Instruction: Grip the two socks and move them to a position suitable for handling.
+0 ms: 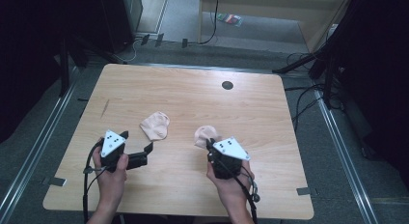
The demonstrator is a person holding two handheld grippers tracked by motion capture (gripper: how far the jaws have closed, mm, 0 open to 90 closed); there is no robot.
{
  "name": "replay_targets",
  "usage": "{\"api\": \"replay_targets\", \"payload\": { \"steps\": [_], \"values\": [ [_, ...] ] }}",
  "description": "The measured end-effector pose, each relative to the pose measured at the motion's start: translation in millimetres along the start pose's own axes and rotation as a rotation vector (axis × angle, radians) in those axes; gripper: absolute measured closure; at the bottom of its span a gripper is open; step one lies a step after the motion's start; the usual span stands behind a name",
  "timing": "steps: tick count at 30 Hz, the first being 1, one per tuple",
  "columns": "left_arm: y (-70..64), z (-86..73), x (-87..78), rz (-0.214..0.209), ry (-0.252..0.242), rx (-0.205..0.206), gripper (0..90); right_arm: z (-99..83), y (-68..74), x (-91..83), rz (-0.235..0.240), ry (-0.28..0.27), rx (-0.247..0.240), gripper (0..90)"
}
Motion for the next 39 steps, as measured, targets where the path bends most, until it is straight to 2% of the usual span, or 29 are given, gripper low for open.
{"api": "replay_targets", "payload": {
  "steps": [2,3,5,7,9,11,13,17,19,20,22,23,24,25,28,30,32,33,37,39],
  "values": [
    [-9.7,-6.9,3.1,-0.039,0.011,0.009,5.9,-7.7,11.6,2.5,0.021,0.010,-0.014,85.9],
    [-16.6,-12.6,6.1,-0.073,0.024,0.015,5.9,-11.1,15.3,4.0,0.028,0.017,-0.019,85.9],
    [-27.8,-22.9,10.8,-0.116,0.049,0.064,5.9,-22.3,23.8,8.8,0.059,0.050,-0.019,85.9],
    [-34.7,-32.4,13.1,-0.159,0.061,0.109,5.9,-31.3,27.4,12.8,0.069,0.074,-0.012,85.9],
    [-36.7,-37.5,15.1,-0.205,0.068,0.109,5.9,-42.3,29.8,18.3,0.068,0.103,-0.005,85.9],
    [-36.3,-37.8,16.6,-0.234,0.064,0.104,6.4,-50.3,33.2,23.5,0.066,0.124,-0.003,85.9],
    [-37.2,-38.6,17.9,-0.234,0.062,0.124,14.4,-56.0,37.6,28.2,0.070,0.136,-0.007,85.8],
    [-35.9,-41.4,21.2,-0.259,0.083,0.118,14.6,-62.8,45.3,35.5,0.073,0.152,-0.005,82.8],
    [-33.4,-41.5,22.1,-0.259,0.090,0.103,14.6,-64.2,46.0,38.3,0.099,0.157,0.006,65.4],
    [-31.4,-40.9,21.9,-0.258,0.092,0.091,14.6,-62.0,43.6,37.5,0.120,0.152,0.026,58.3],
    [-28.1,-39.9,21.3,-0.253,0.093,0.082,14.7,-51.2,29.1,29.7,0.127,0.090,0.083,57.2],
    [-25.7,-39.3,20.8,-0.246,0.095,0.069,14.9,-48.4,25.1,27.3,0.123,0.077,0.092,57.8],
    [-23.5,-39.0,20.8,-0.242,0.096,0.063,15.2,-42.4,14.7,22.5,0.120,0.046,0.098,59.2],
    [-22.0,-39.0,20.9,-0.241,0.099,0.057,15.2,-38.9,5.7,20.0,0.117,0.035,0.082,61.1],
    [-21.3,-39.5,21.7,-0.241,0.104,0.049,15.4,-40.7,-6.5,21.9,0.145,0.077,0.046,64.3],
    [-21.8,-40.2,22.6,-0.241,0.111,0.040,15.5,-47.7,-8.7,28.7,0.180,0.165,0.015,64.4],
    [-22.3,-41.0,23.3,-0.246,0.114,0.033,15.7,-53.5,-8.2,33.5,0.211,0.188,0.001,63.8],
    [-22.5,-41.3,23.6,-0.248,0.116,0.034,15.9,-55.7,-8.1,36.0,0.223,0.193,-0.001,62.1],
    [-23.9,-41.8,24.7,-0.246,0.114,0.033,16.0,-63.6,-7.9,48.2,0.265,0.201,-0.003,45.2],
    [-24.7,-41.9,25.0,-0.243,0.116,0.038,16.0,-66.5,-7.4,52.9,0.250,0.229,-0.028,41.0]
  ]
}}
Point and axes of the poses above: each handheld gripper's, and its own axes: x roughly forward along the jaws, z roughly out of its top, y roughly to its left, the point moved 3 cm from there along x, roughly forward along the jaws, and after that the axes turned 3 degrees about -x, right-handed, at the moved point
